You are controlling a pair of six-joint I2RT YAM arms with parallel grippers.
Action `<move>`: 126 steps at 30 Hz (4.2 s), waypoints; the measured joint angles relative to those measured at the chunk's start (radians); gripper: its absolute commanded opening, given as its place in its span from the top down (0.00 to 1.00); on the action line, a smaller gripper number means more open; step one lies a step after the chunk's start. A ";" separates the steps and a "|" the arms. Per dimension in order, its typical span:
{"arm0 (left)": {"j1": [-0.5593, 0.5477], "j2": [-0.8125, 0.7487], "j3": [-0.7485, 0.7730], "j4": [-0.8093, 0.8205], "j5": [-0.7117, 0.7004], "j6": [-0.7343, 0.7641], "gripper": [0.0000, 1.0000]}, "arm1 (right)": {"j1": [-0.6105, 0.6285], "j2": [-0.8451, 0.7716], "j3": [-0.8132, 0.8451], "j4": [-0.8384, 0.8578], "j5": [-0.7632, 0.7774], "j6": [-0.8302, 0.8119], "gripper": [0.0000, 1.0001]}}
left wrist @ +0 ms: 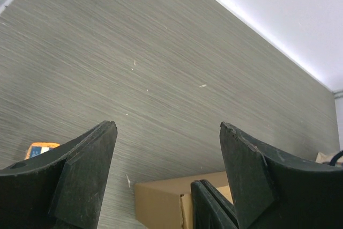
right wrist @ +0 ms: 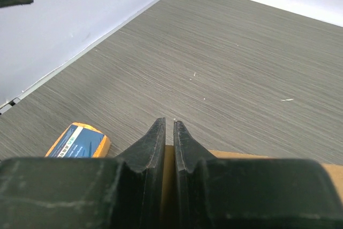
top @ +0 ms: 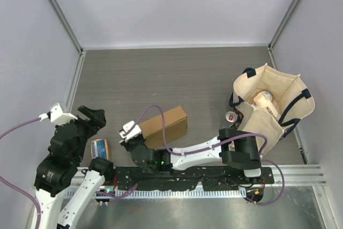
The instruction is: Fold the paper box
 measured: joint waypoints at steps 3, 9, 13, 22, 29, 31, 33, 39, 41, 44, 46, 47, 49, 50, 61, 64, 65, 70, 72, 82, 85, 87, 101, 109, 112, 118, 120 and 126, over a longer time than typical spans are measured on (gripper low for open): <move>0.000 0.014 -0.013 0.002 0.049 -0.004 0.18 | 0.002 0.001 0.004 -0.008 0.016 0.001 0.80; 0.000 0.160 -0.033 -0.003 0.158 -0.044 0.16 | -0.036 -0.048 0.037 -0.187 -0.074 0.029 0.64; 0.000 0.225 -0.036 -0.018 0.228 -0.080 0.09 | -0.109 -0.117 0.060 -0.392 -0.205 0.052 0.57; 0.000 0.227 0.070 -0.140 0.306 -0.144 0.05 | -0.377 -0.482 0.049 -0.718 -0.529 0.181 0.27; 0.000 0.173 0.092 -0.258 0.459 -0.196 0.19 | -0.745 -0.661 0.043 -0.940 -0.946 0.267 0.26; 0.000 0.154 0.084 -0.274 0.494 -0.206 0.25 | -0.863 -0.692 0.004 -0.975 -1.092 0.284 0.27; 0.000 0.113 0.059 -0.277 0.544 -0.223 0.29 | -0.941 -0.710 -0.041 -1.003 -1.222 0.298 0.28; 0.000 0.035 -0.132 -0.241 0.668 -0.297 0.39 | -1.019 -0.708 -0.150 -1.038 -1.469 0.333 0.33; 0.000 0.030 -0.185 -0.222 0.686 -0.318 0.39 | -1.022 -0.708 -0.169 -1.036 -1.511 0.341 0.34; 0.000 0.003 -0.206 -0.179 0.697 -0.332 0.38 | -1.028 -0.708 -0.187 -1.030 -1.557 0.344 0.37; 0.000 -0.012 -0.216 -0.167 0.694 -0.333 0.38 | -1.033 -0.706 -0.196 -1.023 -1.583 0.344 0.39; 0.000 -0.016 -0.220 -0.165 0.694 -0.333 0.38 | -1.035 -0.706 -0.200 -1.020 -1.591 0.344 0.39; 0.000 -0.020 -0.225 -0.160 0.693 -0.336 0.38 | -1.040 -0.704 -0.214 -1.008 -1.607 0.345 0.40; 0.000 -0.020 -0.226 -0.158 0.693 -0.337 0.36 | -1.044 -0.704 -0.225 -1.003 -1.614 0.347 0.41; 0.000 -0.050 -0.226 -0.158 0.669 -0.329 0.41 | -1.064 -0.702 -0.292 -0.958 -1.674 0.377 0.50; 0.000 -0.066 -0.229 -0.156 0.666 -0.334 0.49 | -1.064 -0.700 -0.315 -0.942 -1.688 0.387 0.54; 0.000 -0.071 -0.234 -0.154 0.666 -0.338 0.51 | -1.064 -0.699 -0.320 -0.939 -1.691 0.391 0.55; 0.000 -0.104 -0.261 -0.121 0.673 -0.360 0.68 | -1.069 -0.688 -0.346 -0.904 -1.708 0.406 0.65; 0.000 -0.115 -0.270 -0.113 0.672 -0.367 0.77 | -1.073 -0.688 -0.359 -0.880 -1.712 0.415 0.69; 0.000 -0.187 -0.313 -0.062 0.674 -0.391 1.00 | -1.091 -0.703 -0.460 -0.686 -1.722 0.482 0.85; 0.000 -0.194 -0.322 -0.046 0.674 -0.400 1.00 | -1.091 -0.711 -0.474 -0.658 -1.709 0.499 0.85; 0.000 -0.189 -0.337 -0.016 0.674 -0.407 1.00 | -1.092 -0.710 -0.473 -0.644 -1.691 0.511 0.86; 0.022 0.632 -0.067 0.333 0.590 -0.257 1.00 | -1.196 -0.342 -0.100 -0.584 -1.465 0.497 0.85; 0.046 0.836 0.060 0.415 0.545 -0.132 1.00 | -1.204 -0.294 -0.061 -0.563 -1.361 0.413 0.82; 0.044 0.750 -0.039 0.488 0.568 -0.137 0.99 | -1.202 -0.374 -0.151 -0.540 -1.346 0.407 0.79; 0.027 0.470 -0.229 0.468 0.600 -0.142 0.42 | -1.156 -0.477 -0.211 -0.639 -1.349 0.359 0.64; 0.026 0.408 -0.240 0.408 0.601 -0.135 0.32 | -1.137 -0.499 -0.229 -0.677 -1.353 0.346 0.60; 0.026 0.299 -0.177 0.257 0.598 -0.114 0.19 | -1.088 -0.512 -0.289 -0.874 -1.328 0.329 0.43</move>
